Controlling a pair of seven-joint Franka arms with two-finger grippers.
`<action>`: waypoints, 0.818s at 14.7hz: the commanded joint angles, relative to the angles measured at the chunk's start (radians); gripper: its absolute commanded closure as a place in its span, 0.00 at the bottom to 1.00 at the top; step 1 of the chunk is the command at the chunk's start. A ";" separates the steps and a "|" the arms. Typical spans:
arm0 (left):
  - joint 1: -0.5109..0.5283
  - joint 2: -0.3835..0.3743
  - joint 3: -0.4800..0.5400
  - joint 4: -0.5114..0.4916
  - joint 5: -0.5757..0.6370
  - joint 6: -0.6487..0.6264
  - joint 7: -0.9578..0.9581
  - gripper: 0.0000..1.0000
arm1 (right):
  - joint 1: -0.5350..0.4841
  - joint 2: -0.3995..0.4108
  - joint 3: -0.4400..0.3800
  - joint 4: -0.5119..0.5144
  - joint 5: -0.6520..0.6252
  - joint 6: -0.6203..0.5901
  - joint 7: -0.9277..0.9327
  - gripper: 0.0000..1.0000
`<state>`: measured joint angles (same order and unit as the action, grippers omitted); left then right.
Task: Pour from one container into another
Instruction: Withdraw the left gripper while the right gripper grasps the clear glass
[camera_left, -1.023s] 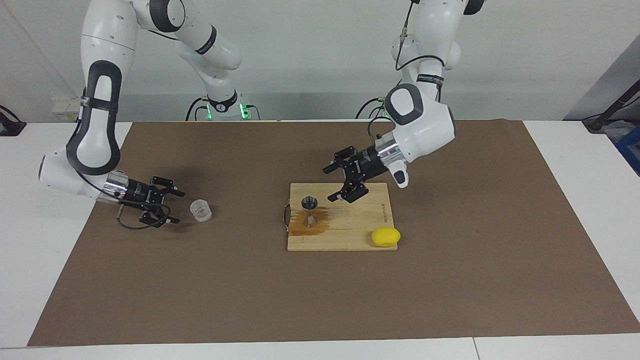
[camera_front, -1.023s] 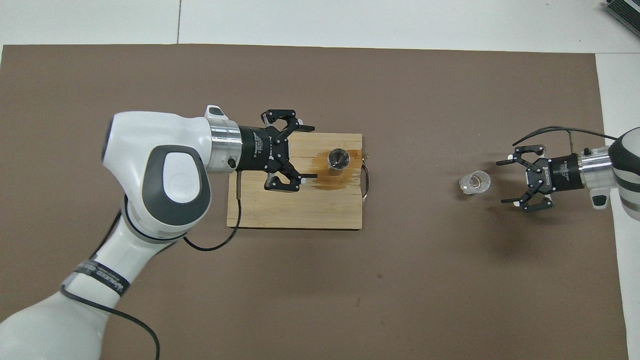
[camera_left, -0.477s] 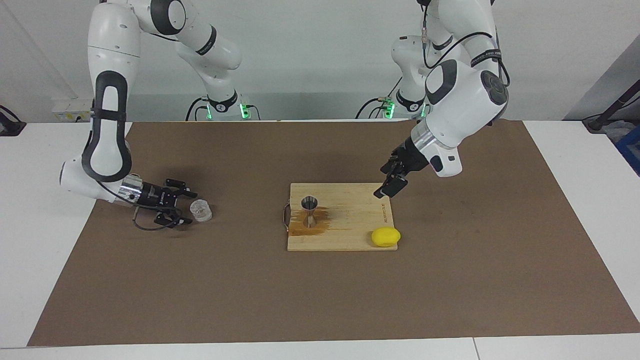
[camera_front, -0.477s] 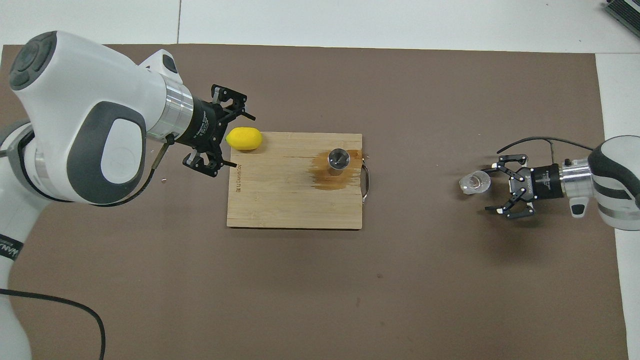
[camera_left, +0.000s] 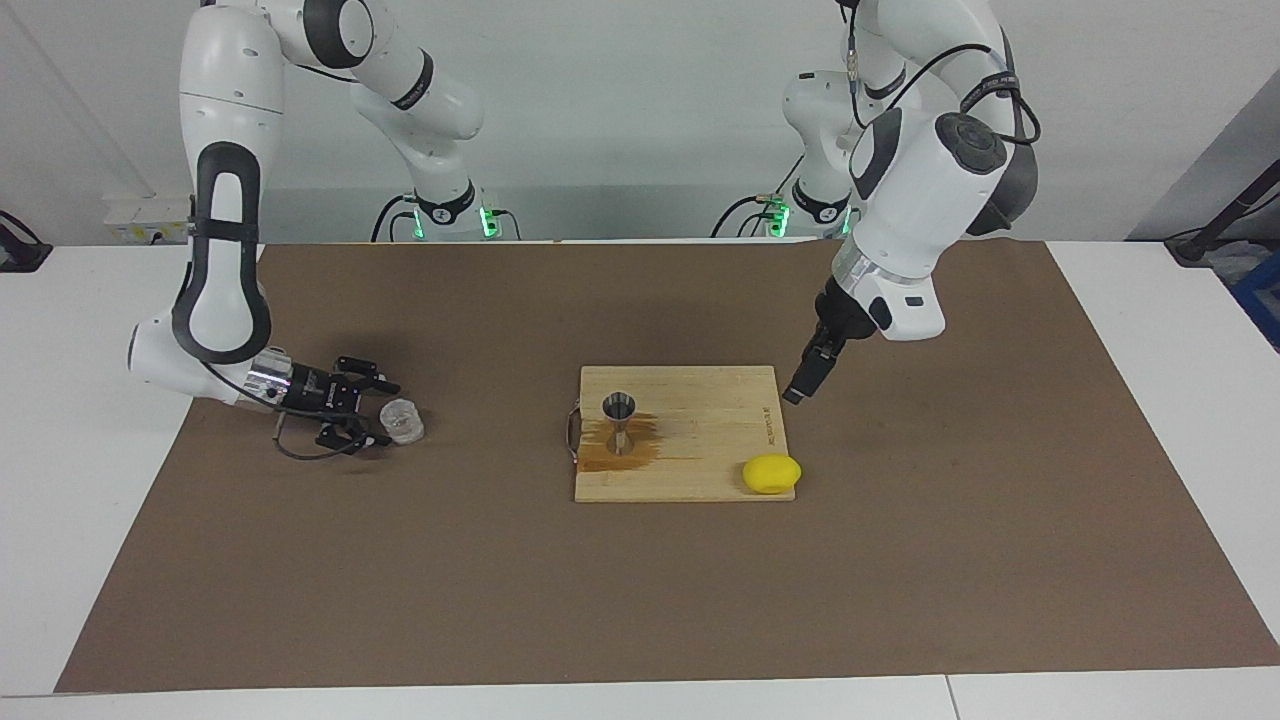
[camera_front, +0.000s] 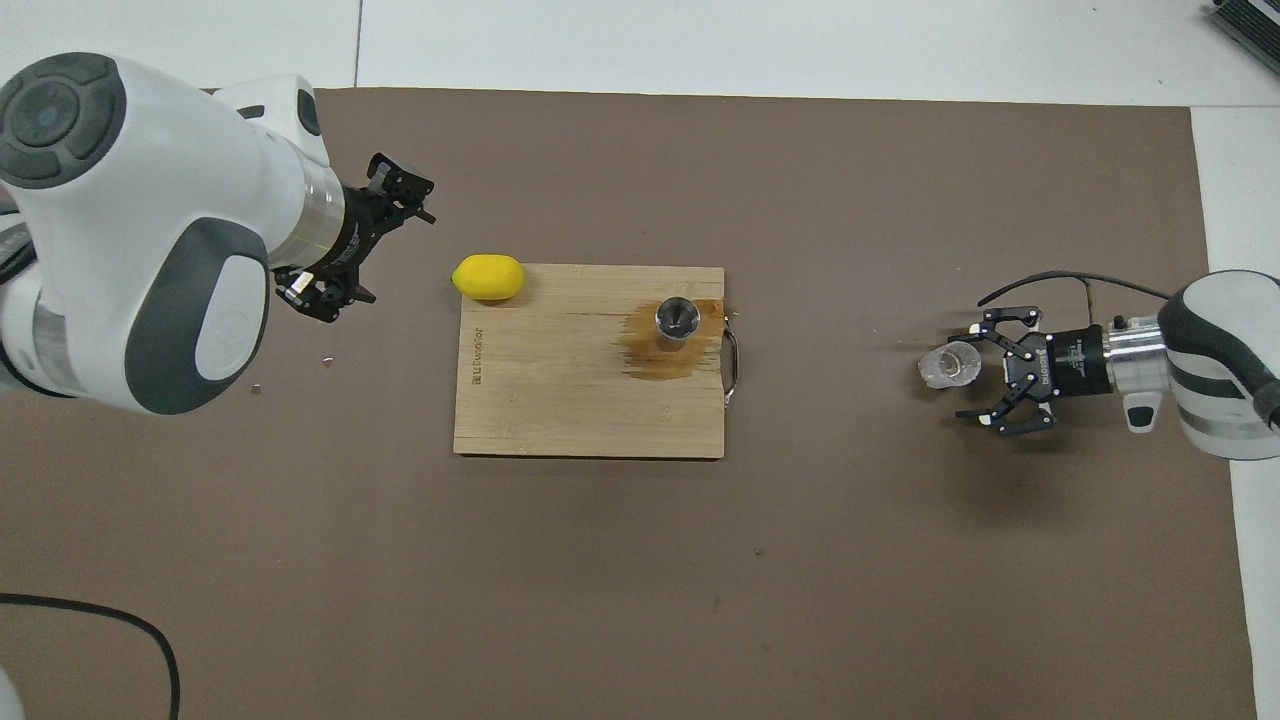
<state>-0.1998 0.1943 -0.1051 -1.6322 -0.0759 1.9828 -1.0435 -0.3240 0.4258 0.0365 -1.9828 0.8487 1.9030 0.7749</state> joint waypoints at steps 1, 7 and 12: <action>0.065 -0.026 0.002 -0.029 0.028 -0.001 0.239 0.00 | 0.010 -0.029 0.005 -0.044 0.035 0.039 -0.029 0.00; 0.227 -0.079 0.002 -0.024 0.028 -0.096 0.779 0.00 | 0.011 -0.029 0.005 -0.041 0.035 0.044 -0.029 0.37; 0.243 -0.174 0.002 -0.032 0.033 -0.327 1.086 0.00 | 0.013 -0.035 0.006 -0.018 0.035 0.041 0.024 0.96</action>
<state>0.0434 0.0901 -0.0936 -1.6328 -0.0641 1.7384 -0.0241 -0.3075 0.4209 0.0369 -1.9900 0.8515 1.9290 0.7779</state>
